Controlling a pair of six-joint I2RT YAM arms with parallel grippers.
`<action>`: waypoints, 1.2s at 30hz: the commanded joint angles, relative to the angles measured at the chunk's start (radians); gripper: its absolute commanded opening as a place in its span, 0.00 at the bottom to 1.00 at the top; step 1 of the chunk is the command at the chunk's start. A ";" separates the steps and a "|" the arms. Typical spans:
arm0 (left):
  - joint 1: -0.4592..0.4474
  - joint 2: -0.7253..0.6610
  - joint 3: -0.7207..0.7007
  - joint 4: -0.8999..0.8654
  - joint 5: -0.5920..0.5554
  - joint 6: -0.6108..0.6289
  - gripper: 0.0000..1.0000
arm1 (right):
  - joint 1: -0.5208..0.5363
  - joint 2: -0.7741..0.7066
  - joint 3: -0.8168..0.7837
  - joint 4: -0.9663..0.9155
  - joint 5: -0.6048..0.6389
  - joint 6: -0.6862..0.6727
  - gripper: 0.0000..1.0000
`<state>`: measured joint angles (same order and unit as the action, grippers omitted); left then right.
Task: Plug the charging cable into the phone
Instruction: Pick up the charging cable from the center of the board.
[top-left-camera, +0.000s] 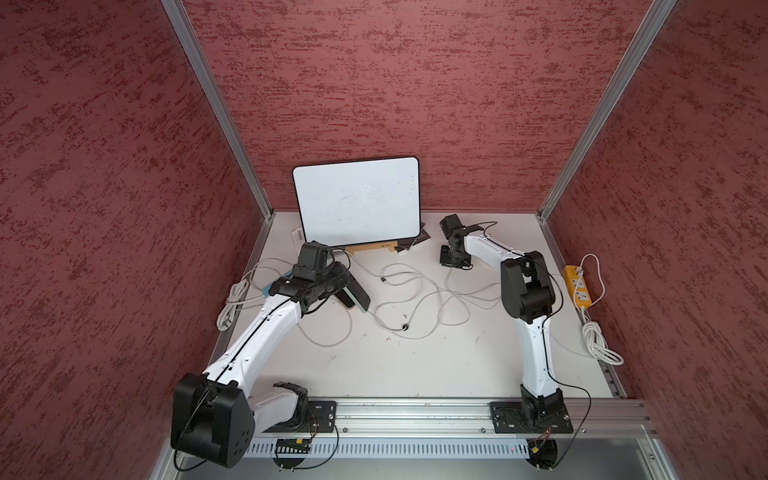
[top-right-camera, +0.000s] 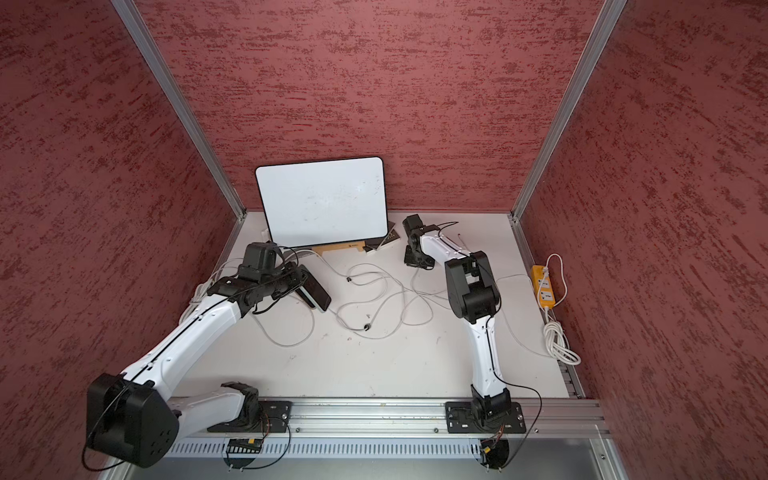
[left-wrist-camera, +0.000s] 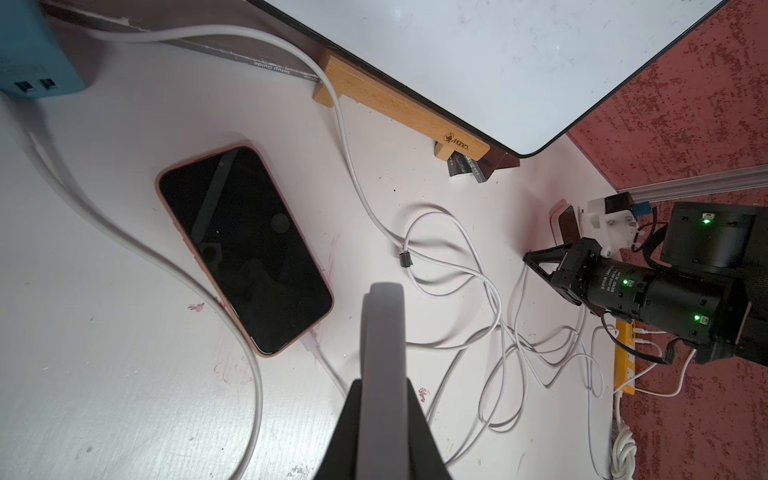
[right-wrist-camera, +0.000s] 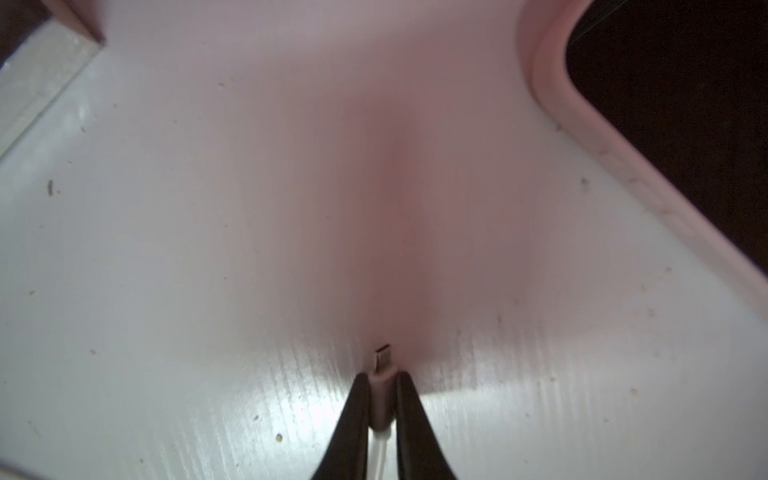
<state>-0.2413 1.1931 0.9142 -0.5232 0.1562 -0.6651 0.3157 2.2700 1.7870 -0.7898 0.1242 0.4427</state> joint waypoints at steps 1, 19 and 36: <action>0.003 0.002 0.000 0.040 0.019 -0.005 0.00 | -0.012 0.027 -0.013 -0.032 -0.011 -0.014 0.04; -0.005 -0.067 0.058 0.220 0.211 0.053 0.00 | -0.013 -0.603 -0.672 0.926 -0.935 -0.129 0.00; 0.001 -0.195 0.092 0.414 0.466 0.142 0.00 | 0.149 -0.857 -0.947 1.251 -1.226 -0.033 0.00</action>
<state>-0.2504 1.0389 0.9882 -0.1707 0.5354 -0.5407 0.4473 1.4700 0.8589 0.3824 -1.0374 0.4080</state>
